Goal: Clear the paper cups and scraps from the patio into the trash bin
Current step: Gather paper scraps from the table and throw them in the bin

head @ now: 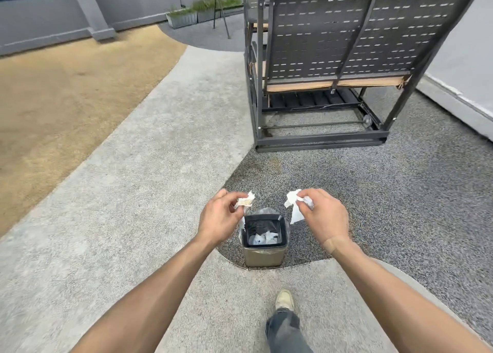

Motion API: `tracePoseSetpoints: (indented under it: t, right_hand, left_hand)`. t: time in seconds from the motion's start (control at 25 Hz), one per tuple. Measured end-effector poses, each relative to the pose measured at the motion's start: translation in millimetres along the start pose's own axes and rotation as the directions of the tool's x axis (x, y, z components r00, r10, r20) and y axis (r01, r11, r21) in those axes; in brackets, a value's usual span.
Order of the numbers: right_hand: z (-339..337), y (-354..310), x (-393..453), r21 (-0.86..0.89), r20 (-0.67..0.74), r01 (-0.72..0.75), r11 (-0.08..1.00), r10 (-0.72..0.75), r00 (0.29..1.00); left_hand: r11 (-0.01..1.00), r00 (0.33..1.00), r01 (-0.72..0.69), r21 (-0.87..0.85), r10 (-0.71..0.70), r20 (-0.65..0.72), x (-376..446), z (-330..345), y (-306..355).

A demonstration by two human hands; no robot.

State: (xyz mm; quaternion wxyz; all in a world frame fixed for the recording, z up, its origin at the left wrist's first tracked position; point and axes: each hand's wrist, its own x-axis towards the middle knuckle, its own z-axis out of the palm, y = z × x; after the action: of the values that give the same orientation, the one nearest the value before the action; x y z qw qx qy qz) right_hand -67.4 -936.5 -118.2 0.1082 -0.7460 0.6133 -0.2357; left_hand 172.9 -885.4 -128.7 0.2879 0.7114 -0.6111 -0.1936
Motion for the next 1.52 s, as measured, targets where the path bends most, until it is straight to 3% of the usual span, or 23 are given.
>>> tracePoseSetpoints:
  t: [0.28,0.52,0.72,0.92,1.16,1.52]
  right_hand:
    - [49,42,137,0.033,0.155,0.011,0.999,-0.016,0.988]
    - [101,62,197,0.018,0.281,-0.03,0.999,0.024,0.959]
    - [151,71,203,0.02,0.377,-0.153,0.988,0.134,0.917]
    - [195,83,206,-0.001,0.434,-0.348,0.938,0.314,0.845]
    - [254,111,203,-0.05,0.45,-0.512,0.857,0.477,0.755]
    - [407,180,160,-0.147,0.541,-0.566,0.812,0.544,0.641]
  left_hand:
    - [0.994,0.994,0.104,0.044,-0.106,0.037,133,45,14]
    - [0.987,0.986,0.147,0.062,-0.151,0.067,203,67,-13]
    - [0.977,0.957,0.192,0.093,-0.207,0.204,237,94,-61]
    - [0.952,0.891,0.305,0.018,-0.292,0.347,248,125,-107]
    - [0.924,0.843,0.383,0.027,-0.361,0.399,253,183,-158]
    - [0.883,0.729,0.43,0.185,-0.461,0.505,239,320,-255]
